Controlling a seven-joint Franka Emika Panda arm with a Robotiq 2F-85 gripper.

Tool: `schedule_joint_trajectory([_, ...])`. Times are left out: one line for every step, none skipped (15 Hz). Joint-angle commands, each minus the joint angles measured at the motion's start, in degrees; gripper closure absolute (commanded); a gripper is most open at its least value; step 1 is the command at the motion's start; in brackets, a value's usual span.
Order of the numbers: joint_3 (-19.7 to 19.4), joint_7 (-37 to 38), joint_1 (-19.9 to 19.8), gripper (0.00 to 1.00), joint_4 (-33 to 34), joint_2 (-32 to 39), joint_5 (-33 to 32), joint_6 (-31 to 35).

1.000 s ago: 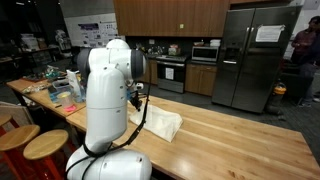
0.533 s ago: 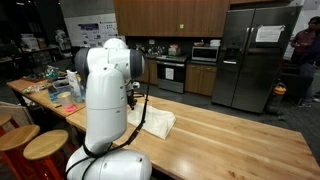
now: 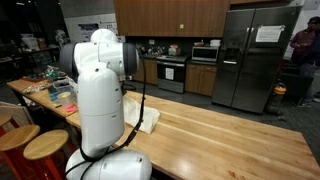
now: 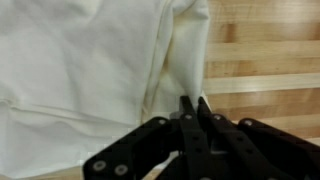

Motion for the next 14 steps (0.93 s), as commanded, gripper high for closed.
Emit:
schedule_joint_trajectory([0.9,-6.6,-1.3,0.98,-1.7,-6.3,7.3,0.3])
schedule_joint_trajectory([0.8,-8.7,-1.7,0.98,-1.5,-7.5,9.3,0.3])
schedule_joint_trajectory([0.7,-10.2,-2.0,0.98,-1.9,-8.9,11.3,0.5])
schedule_joint_trajectory([0.5,-12.1,-2.5,0.98,-2.1,-9.9,13.6,0.8])
schedule_joint_trajectory([0.2,-14.6,-3.2,0.98,-2.5,-11.6,16.5,0.9])
schedule_joint_trajectory([-0.3,-16.9,-4.0,0.98,-2.9,-13.0,19.4,1.0])
schedule_joint_trajectory([-0.8,-19.5,-4.9,0.98,-3.3,-14.2,22.5,1.1])
schedule_joint_trajectory([-1.6,-22.2,-5.9,0.98,-4.1,-15.6,25.7,0.9])
schedule_joint_trajectory([-2.5,-24.5,-6.8,0.98,-4.7,-16.6,28.3,0.6])
schedule_joint_trajectory([-3.7,-27.1,-8.0,0.98,-5.4,-17.5,30.9,0.0])
schedule_joint_trajectory([-4.9,-29.4,-8.9,0.98,-6.4,-18.2,33.4,-0.4])
schedule_joint_trajectory([-6.3,-31.7,-10.0,0.98,-7.5,-18.9,35.5,-0.7])
schedule_joint_trajectory([-7.7,-34.3,-11.1,0.98,-8.3,-19.1,37.7,-1.5])
schedule_joint_trajectory([-9.1,-36.7,-12.1,0.98,-9.5,-19.3,39.5,-2.0])
